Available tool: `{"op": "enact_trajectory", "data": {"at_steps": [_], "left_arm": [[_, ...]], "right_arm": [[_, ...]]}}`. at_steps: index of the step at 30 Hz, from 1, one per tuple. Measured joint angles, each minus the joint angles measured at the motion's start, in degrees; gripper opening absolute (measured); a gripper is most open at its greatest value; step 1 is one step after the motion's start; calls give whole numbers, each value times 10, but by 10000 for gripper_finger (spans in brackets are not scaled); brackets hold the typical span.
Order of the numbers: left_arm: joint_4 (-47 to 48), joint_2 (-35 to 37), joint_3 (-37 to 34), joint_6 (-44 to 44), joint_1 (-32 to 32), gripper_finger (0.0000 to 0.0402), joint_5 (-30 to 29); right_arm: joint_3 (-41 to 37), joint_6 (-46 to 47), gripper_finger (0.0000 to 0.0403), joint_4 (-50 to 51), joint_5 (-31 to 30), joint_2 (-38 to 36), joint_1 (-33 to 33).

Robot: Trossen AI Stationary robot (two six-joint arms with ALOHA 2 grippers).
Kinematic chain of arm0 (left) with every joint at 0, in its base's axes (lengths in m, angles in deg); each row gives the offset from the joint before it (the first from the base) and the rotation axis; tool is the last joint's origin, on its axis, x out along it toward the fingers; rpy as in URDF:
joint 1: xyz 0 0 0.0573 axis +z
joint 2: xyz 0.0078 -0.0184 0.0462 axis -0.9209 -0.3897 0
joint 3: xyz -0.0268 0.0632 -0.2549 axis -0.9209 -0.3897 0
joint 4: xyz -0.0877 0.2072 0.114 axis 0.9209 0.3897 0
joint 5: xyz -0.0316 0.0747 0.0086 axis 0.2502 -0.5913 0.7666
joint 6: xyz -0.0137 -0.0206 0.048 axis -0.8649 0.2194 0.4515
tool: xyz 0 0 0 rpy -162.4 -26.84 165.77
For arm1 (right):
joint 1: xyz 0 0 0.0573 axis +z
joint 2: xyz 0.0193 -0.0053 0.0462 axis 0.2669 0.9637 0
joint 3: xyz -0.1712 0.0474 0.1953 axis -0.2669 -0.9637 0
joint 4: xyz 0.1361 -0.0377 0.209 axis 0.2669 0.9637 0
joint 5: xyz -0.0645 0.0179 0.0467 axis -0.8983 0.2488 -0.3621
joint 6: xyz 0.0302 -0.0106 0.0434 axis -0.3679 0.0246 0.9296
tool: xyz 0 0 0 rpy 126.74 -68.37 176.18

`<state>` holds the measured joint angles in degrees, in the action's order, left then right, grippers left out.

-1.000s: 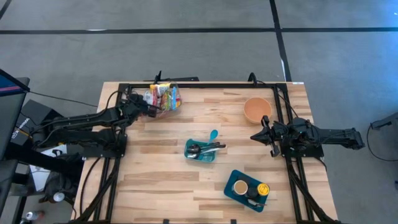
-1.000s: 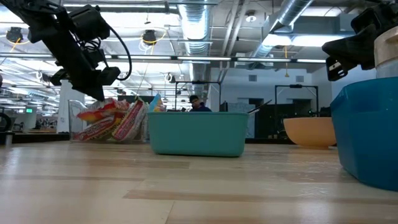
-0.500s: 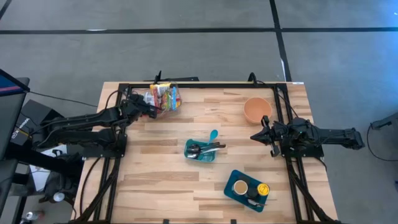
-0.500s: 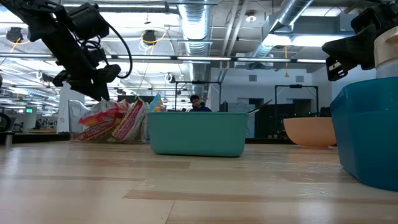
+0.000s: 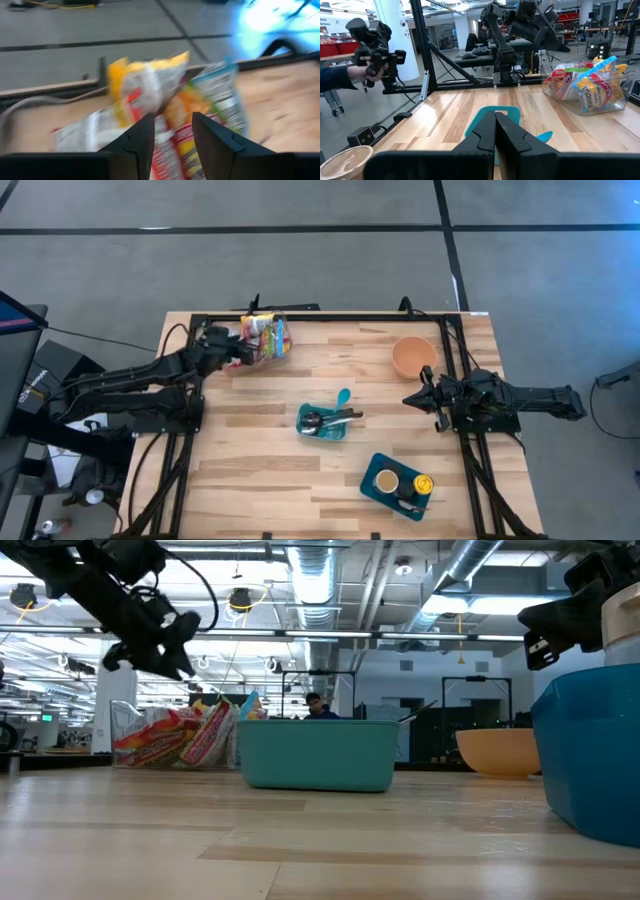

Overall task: Pick & Place Food Item
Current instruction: Return to Home Position

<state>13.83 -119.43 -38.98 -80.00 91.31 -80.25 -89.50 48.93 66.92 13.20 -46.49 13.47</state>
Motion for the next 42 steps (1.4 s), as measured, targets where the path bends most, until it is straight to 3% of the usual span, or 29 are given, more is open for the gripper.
{"op": "enact_trajectory", "data": {"at_steps": [15,22,28,35,42], "left_arm": [[-239,-2,0,33,0,90,137],[-291,-2,0,132,0,50,296],[-301,-2,0,134,-4,4,422],[-301,-2,0,138,-27,1,428],[-301,-2,0,207,-52,2,428]], "right_arm": [[0,0,0,0,0,0,0],[0,0,0,0,0,0,0],[0,0,0,0,0,0,0],[0,0,0,0,0,0,0],[0,0,0,0,0,0,0]]}}
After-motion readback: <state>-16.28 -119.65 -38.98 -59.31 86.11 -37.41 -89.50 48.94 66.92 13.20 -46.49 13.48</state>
